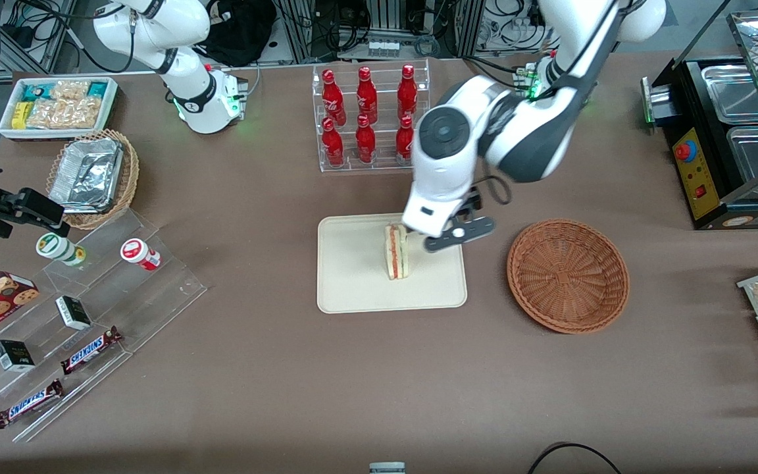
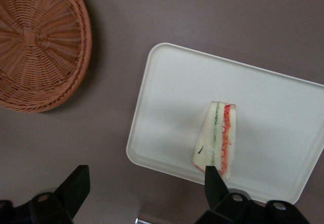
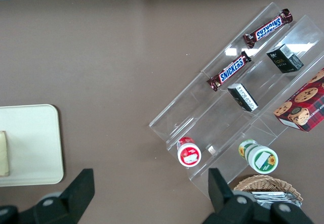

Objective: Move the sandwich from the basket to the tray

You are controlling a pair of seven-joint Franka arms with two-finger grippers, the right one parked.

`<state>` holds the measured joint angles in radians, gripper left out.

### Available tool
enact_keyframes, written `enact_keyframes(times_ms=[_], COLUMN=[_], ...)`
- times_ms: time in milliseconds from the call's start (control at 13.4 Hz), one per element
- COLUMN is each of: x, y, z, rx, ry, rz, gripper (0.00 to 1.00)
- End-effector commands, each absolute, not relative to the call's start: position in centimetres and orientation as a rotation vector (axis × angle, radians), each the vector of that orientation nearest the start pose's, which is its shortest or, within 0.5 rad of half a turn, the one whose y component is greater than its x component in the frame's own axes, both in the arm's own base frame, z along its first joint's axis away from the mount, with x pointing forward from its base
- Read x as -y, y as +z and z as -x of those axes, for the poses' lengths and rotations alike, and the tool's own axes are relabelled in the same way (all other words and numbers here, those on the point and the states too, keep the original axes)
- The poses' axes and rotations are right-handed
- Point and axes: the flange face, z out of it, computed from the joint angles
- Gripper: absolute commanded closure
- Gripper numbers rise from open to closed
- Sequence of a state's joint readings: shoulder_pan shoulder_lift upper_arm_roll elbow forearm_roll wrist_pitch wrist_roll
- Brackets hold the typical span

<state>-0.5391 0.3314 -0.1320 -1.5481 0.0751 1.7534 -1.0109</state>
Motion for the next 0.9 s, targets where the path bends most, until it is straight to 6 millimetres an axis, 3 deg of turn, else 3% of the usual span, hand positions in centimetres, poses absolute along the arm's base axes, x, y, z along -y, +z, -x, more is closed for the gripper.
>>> enact_keyframes(times_ms=[0,224,522,672,821], x=[32.9,24.3,11.9,8.1,5.5], y=[51.7,57.6,60.8,61.6,62.6], z=[-50.7,-49.8,-48.2,-47.7,-47.1], rx=[0.553,0.567,0.338,0.233,0.186], ry=[0.082,0.111,0.208,0.264,0.273], rz=[2.962,2.93,2.975,2.995,3.007], gripper=[0.0,0.0,0.0,0.0,0.0])
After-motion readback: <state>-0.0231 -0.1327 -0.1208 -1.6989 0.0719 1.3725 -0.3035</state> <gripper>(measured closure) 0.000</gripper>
